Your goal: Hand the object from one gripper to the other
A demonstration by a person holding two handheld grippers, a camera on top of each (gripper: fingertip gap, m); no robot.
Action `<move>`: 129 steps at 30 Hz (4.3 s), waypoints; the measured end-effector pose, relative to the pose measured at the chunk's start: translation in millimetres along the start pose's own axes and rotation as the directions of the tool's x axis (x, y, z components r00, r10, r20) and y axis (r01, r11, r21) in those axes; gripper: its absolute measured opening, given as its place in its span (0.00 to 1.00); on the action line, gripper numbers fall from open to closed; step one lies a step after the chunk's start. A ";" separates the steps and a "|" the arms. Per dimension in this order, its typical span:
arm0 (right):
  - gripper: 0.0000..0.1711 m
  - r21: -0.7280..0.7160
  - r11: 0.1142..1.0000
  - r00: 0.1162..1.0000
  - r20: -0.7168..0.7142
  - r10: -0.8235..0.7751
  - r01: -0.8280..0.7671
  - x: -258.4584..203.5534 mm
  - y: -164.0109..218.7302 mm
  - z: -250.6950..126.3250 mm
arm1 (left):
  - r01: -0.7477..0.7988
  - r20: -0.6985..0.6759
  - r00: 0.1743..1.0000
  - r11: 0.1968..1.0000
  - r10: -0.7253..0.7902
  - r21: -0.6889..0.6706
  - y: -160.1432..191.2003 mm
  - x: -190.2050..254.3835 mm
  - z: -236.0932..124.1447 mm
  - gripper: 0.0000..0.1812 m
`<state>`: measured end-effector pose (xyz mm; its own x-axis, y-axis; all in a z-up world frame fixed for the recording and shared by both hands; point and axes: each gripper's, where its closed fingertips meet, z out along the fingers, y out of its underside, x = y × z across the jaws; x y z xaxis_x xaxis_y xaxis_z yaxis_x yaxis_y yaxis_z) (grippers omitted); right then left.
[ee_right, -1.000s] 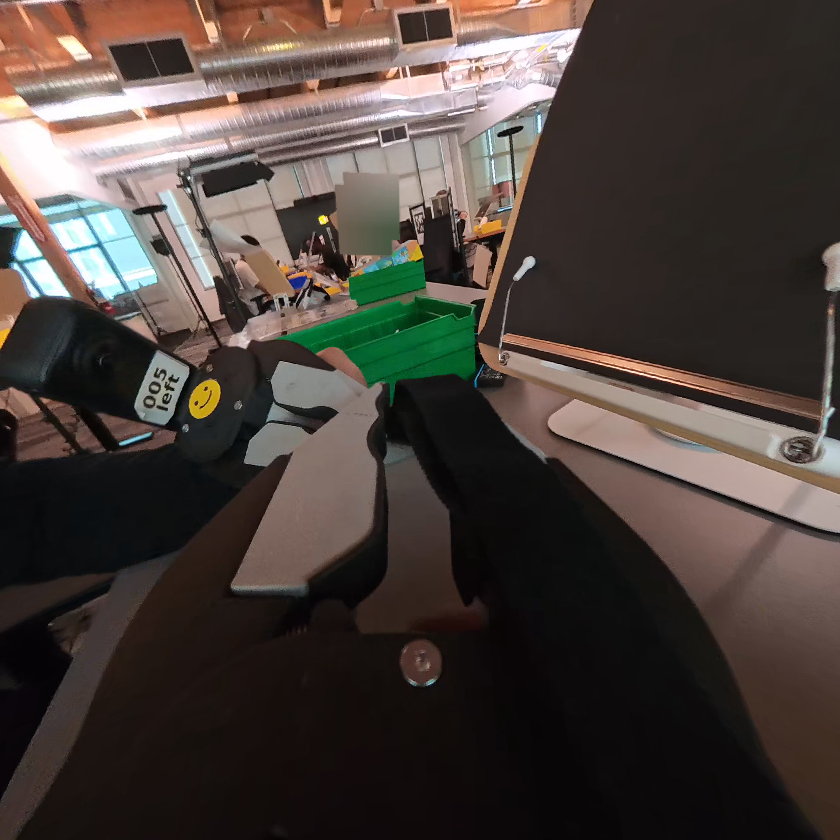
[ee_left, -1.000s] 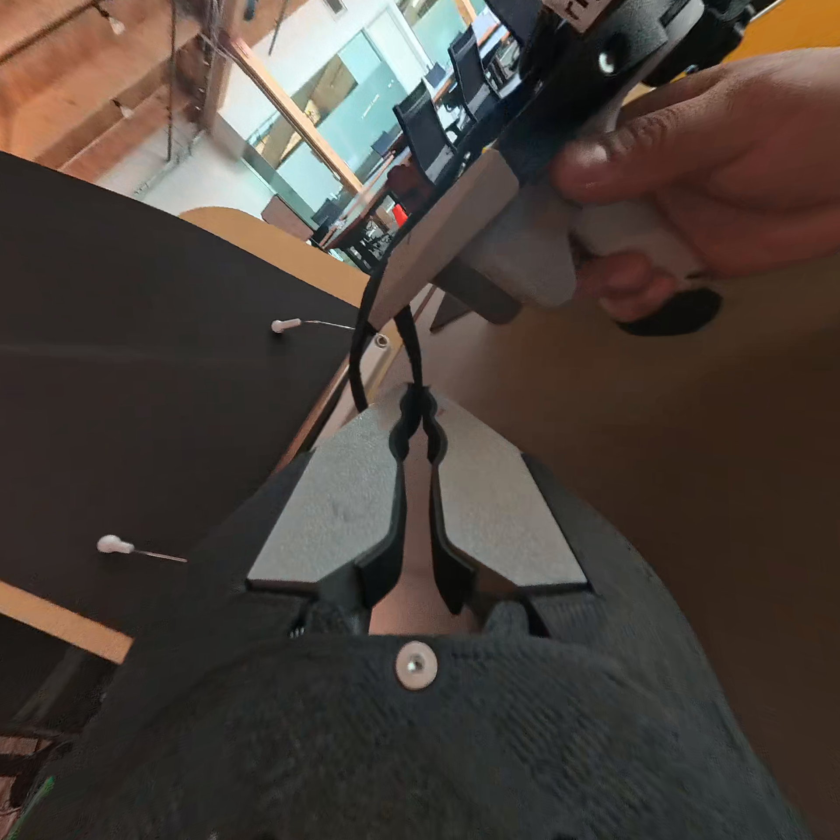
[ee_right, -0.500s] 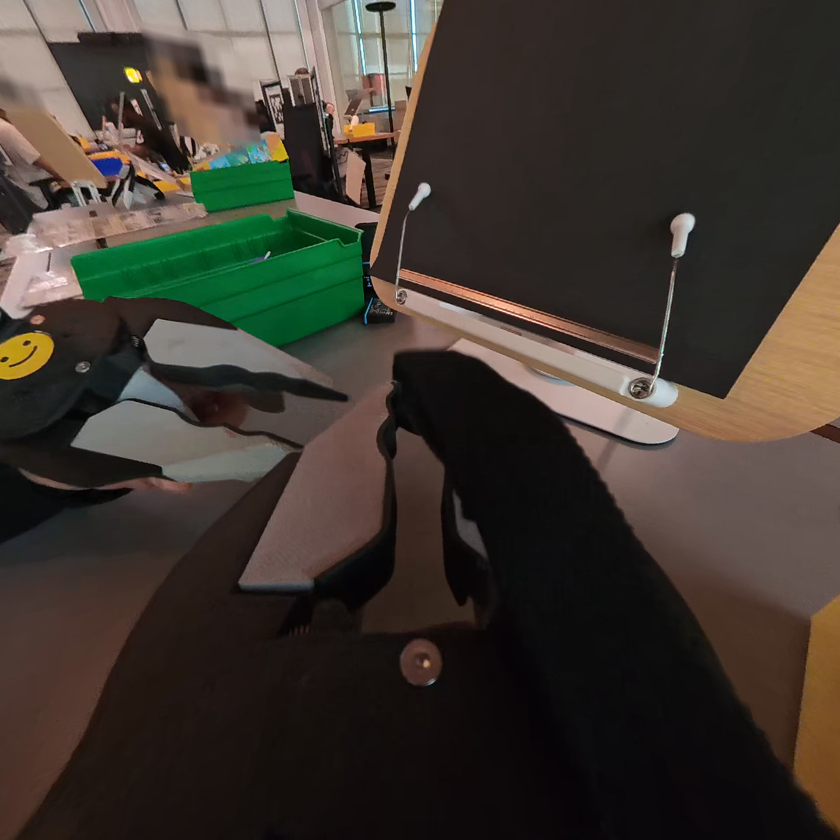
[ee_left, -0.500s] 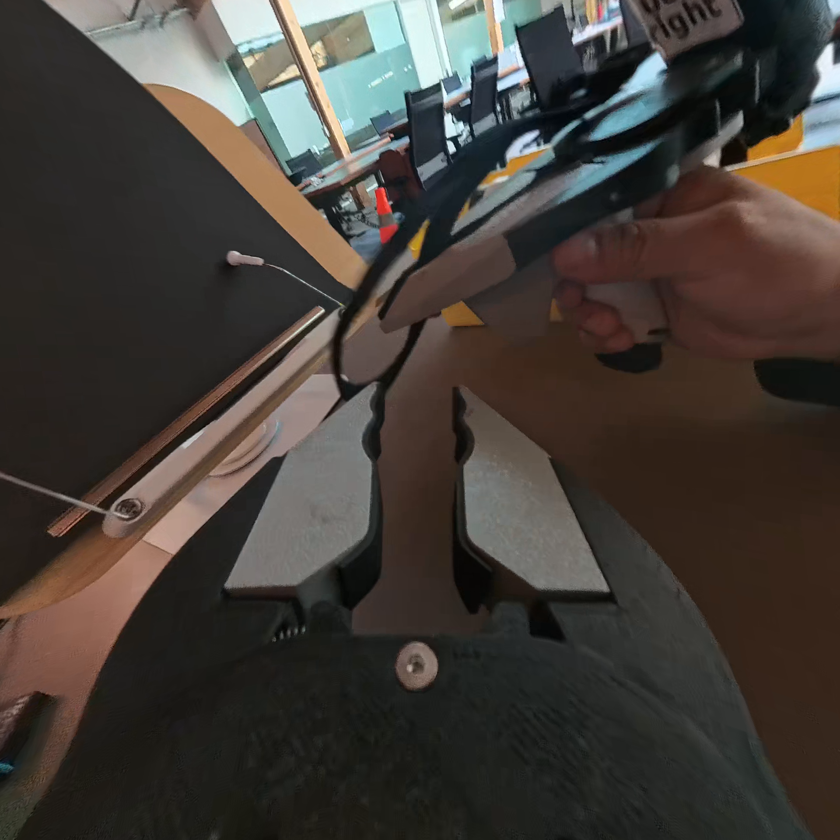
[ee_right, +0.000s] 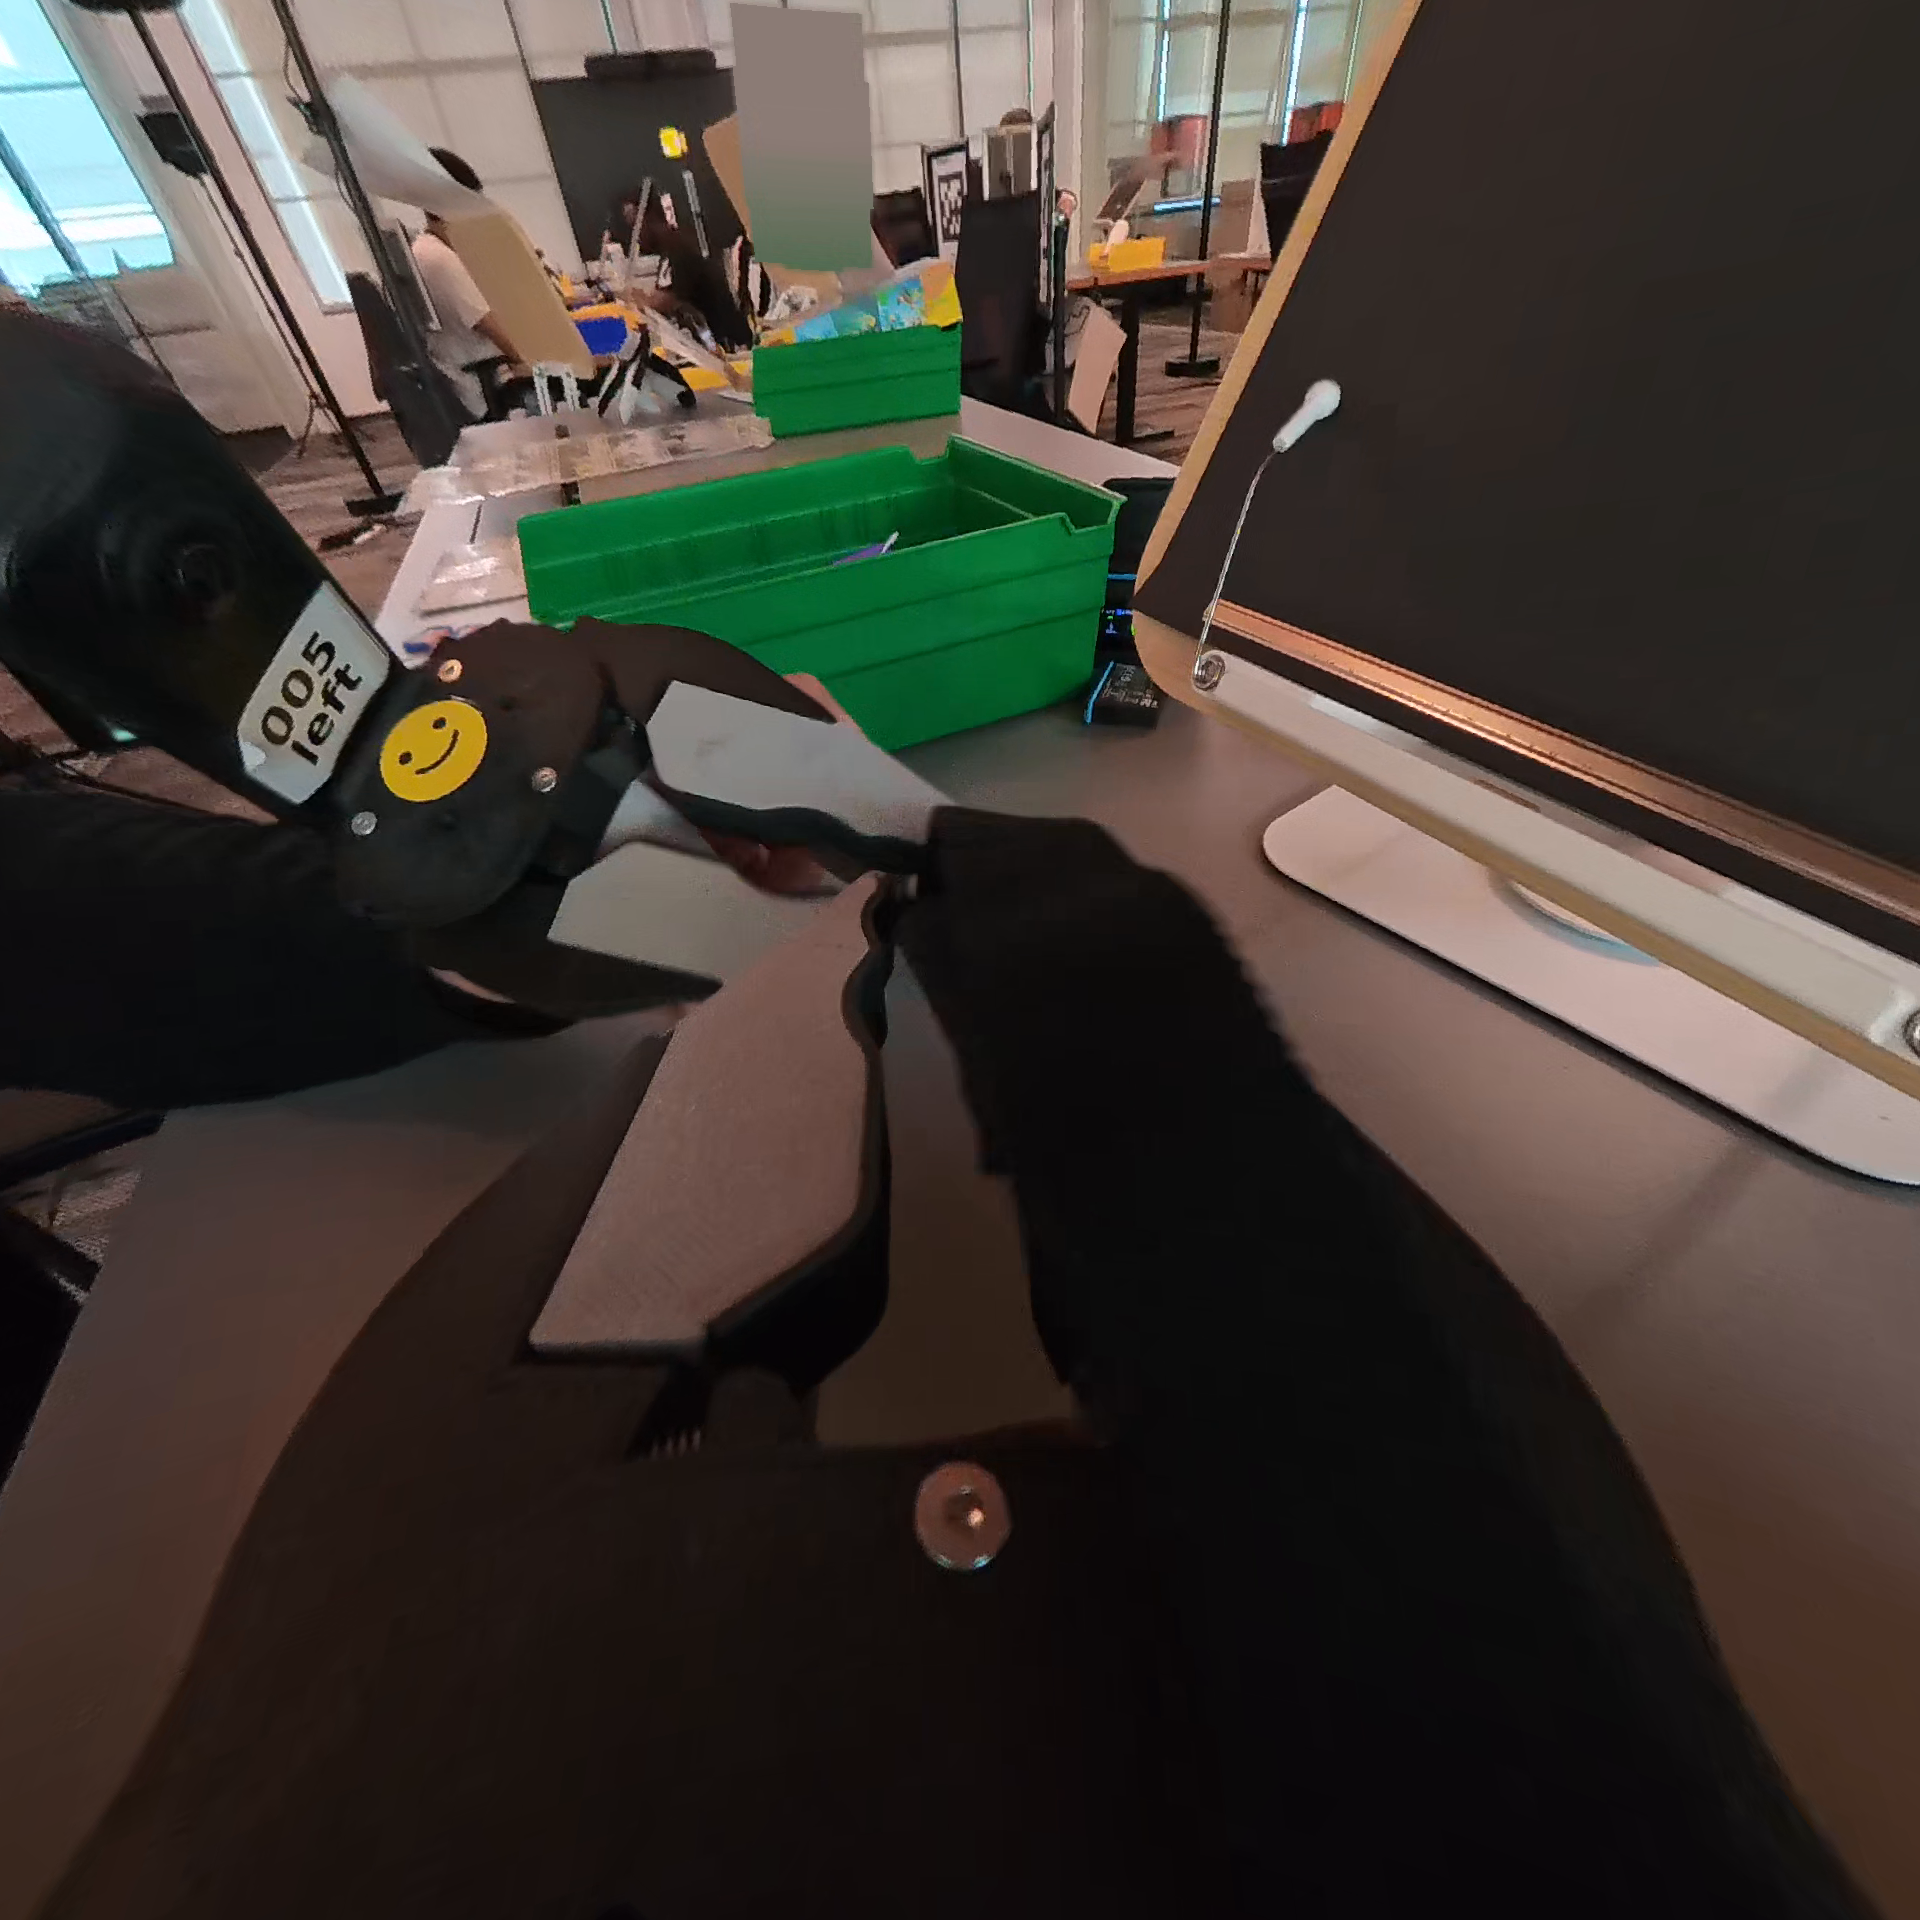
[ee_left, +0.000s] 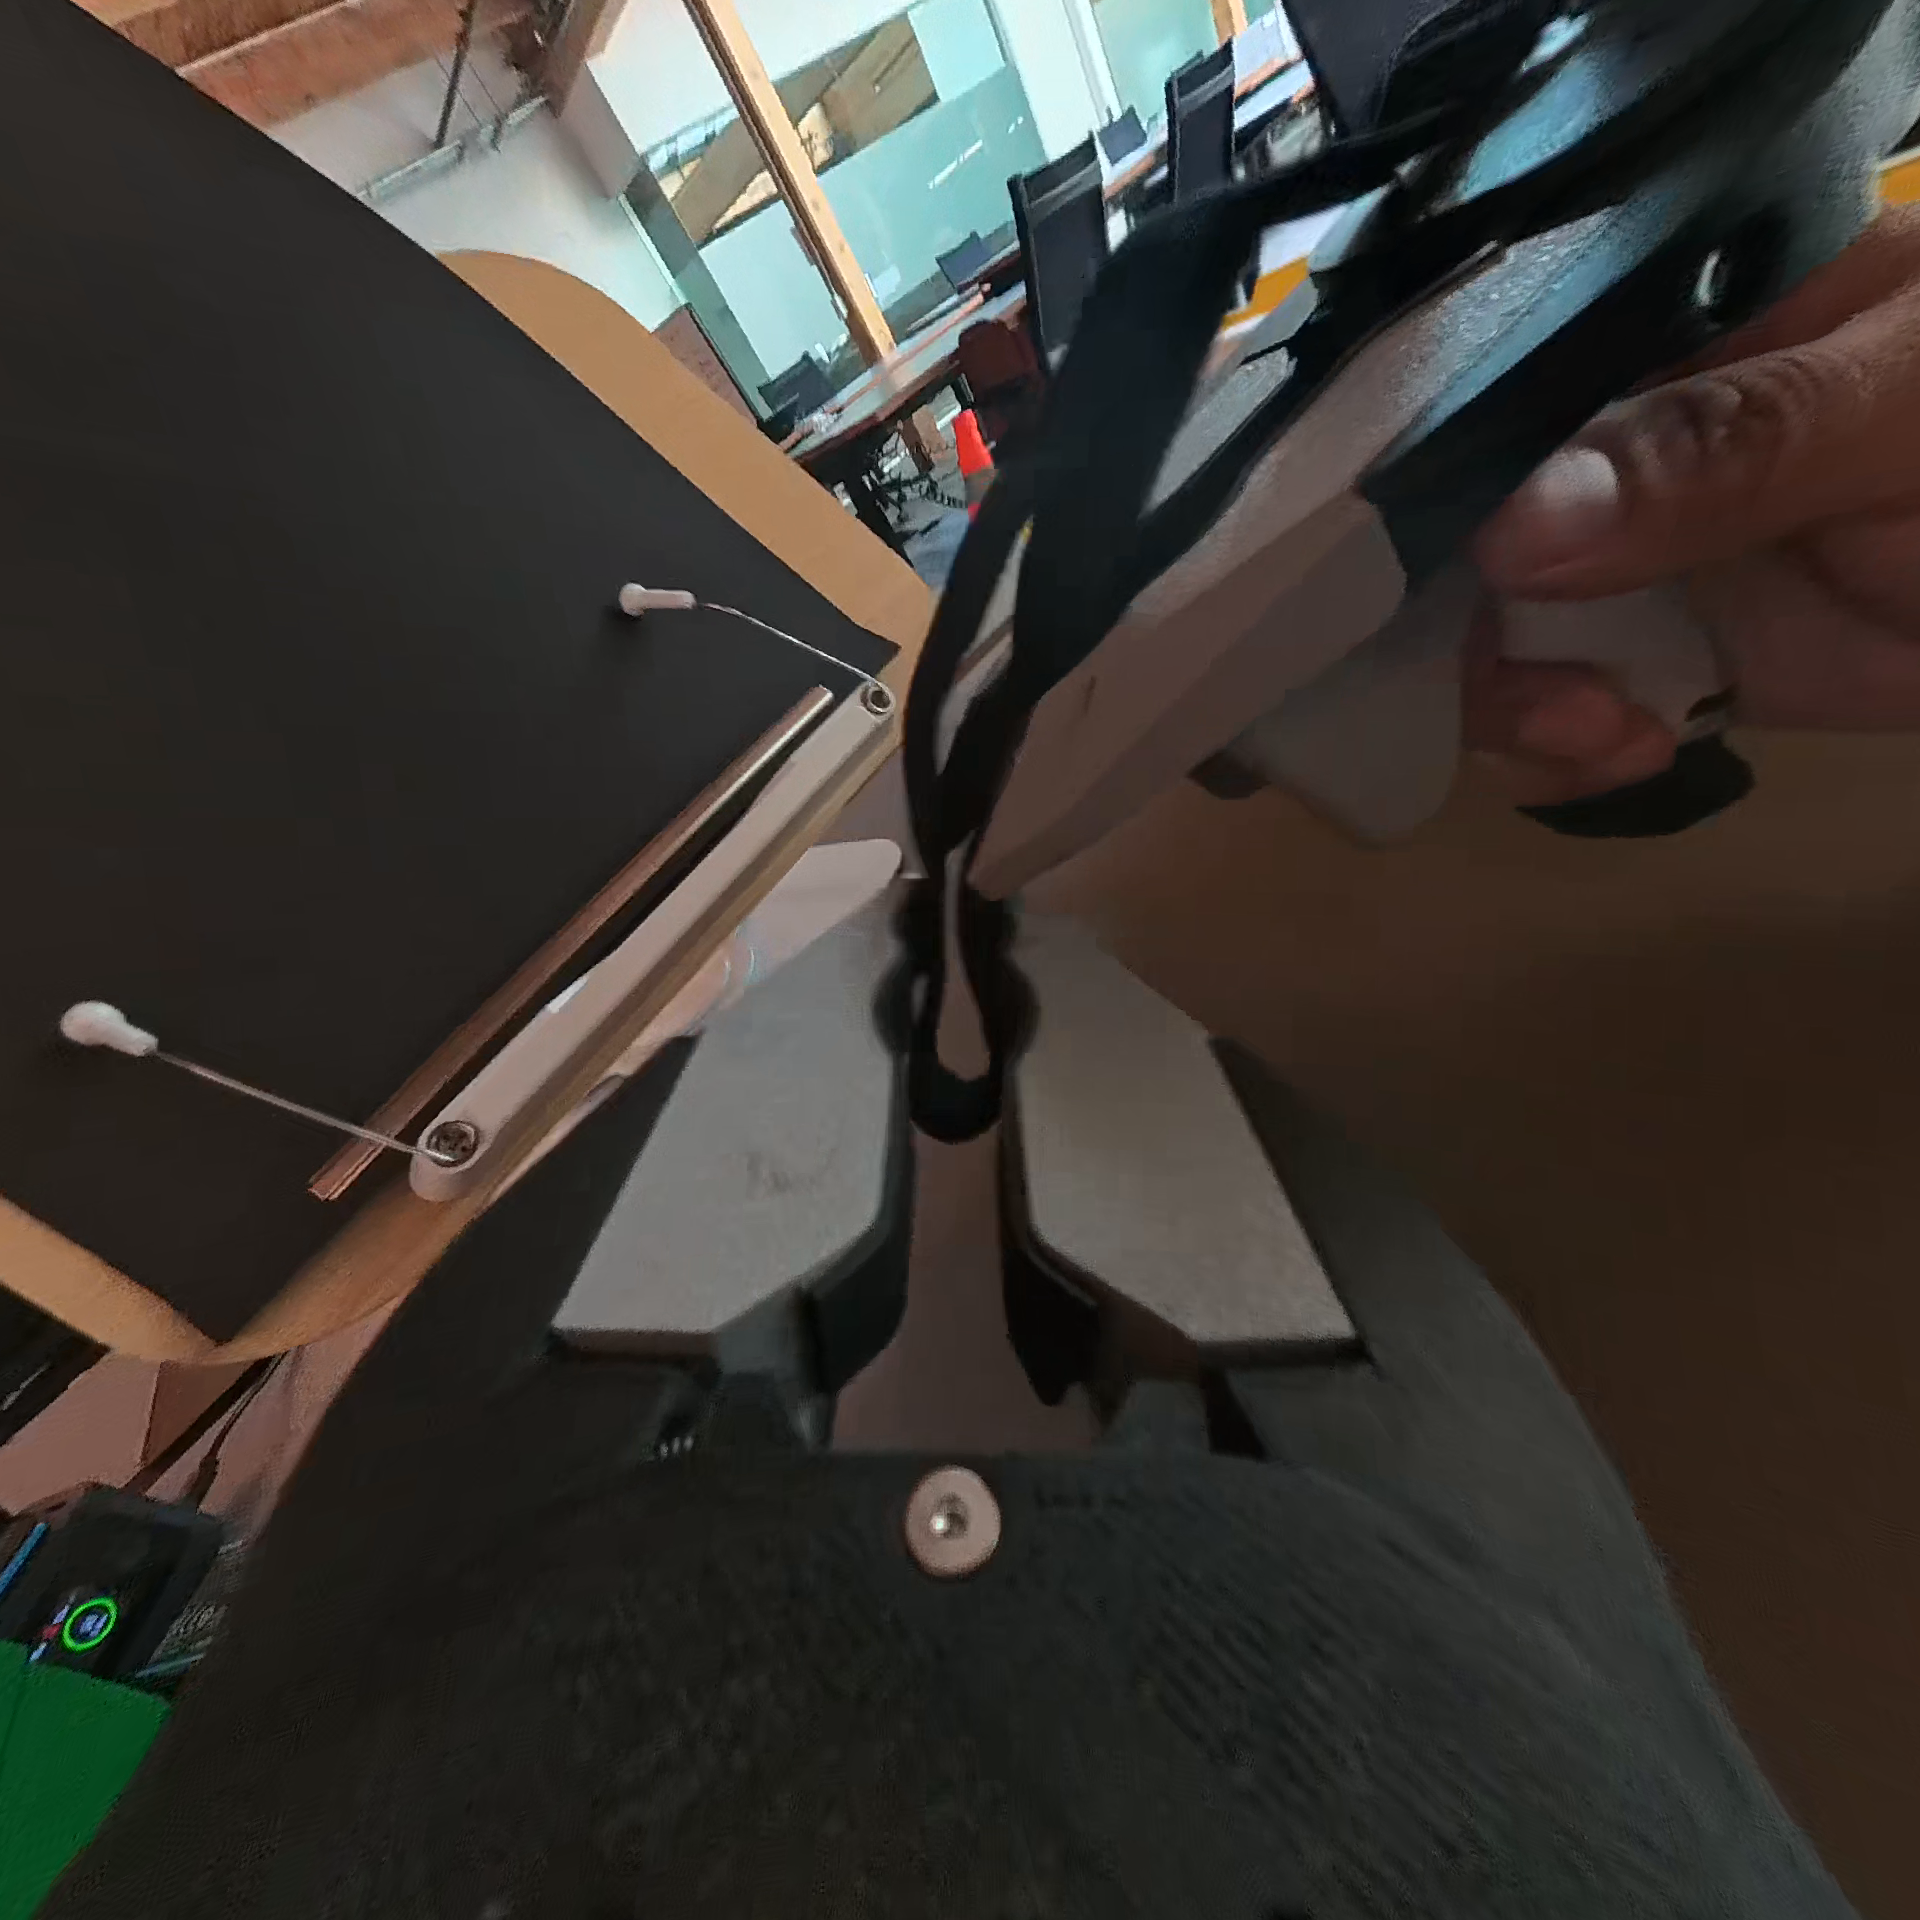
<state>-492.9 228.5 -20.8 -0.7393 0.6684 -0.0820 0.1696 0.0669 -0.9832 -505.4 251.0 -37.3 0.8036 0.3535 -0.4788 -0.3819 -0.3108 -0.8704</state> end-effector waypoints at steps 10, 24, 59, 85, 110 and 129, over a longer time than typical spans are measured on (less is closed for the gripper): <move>0.26 0.134 0.991 0.999 0.037 -0.003 -0.002 0.1 -24.0 -16.9 | 0.415 -0.345 0.859 0.909 -0.378 0.037 -22.3 21.3 -8.5 0.00; 0.01 -0.141 0.878 0.774 -0.423 -0.471 0.457 37.1 -22.0 -28.1 | 0.554 -0.343 0.751 0.821 -0.565 -0.140 6.7 16.0 0.1 0.33; 0.26 0.007 0.987 0.975 -0.160 -0.157 0.160 23.8 -12.6 -27.9 | -0.087 -0.099 0.990 0.991 0.097 0.102 -20.7 -17.4 -22.9 0.01; 0.01 -0.555 0.366 0.107 -0.443 -0.890 0.747 49.9 -31.0 -51.0 | 0.553 -0.415 0.740 0.830 -0.530 -0.074 -27.0 6.7 -21.8 0.41; 0.13 -0.189 0.972 0.985 -0.071 -0.158 0.142 12.3 24.8 -8.8 | -0.414 0.212 0.902 0.895 0.377 0.169 -61.8 -21.6 -39.9 0.00; 0.44 -0.028 0.633 0.467 0.652 0.598 -0.773 -47.6 -39.1 -3.1 | -0.205 0.230 0.968 0.839 0.098 0.503 -118.7 -13.9 -79.0 0.00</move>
<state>-462.3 196.4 22.1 -0.6681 -0.1307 -0.7325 0.6972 -0.4539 -0.5549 -435.2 213.2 81.7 0.6353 0.5149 -0.5756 -0.7151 0.1106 -0.6903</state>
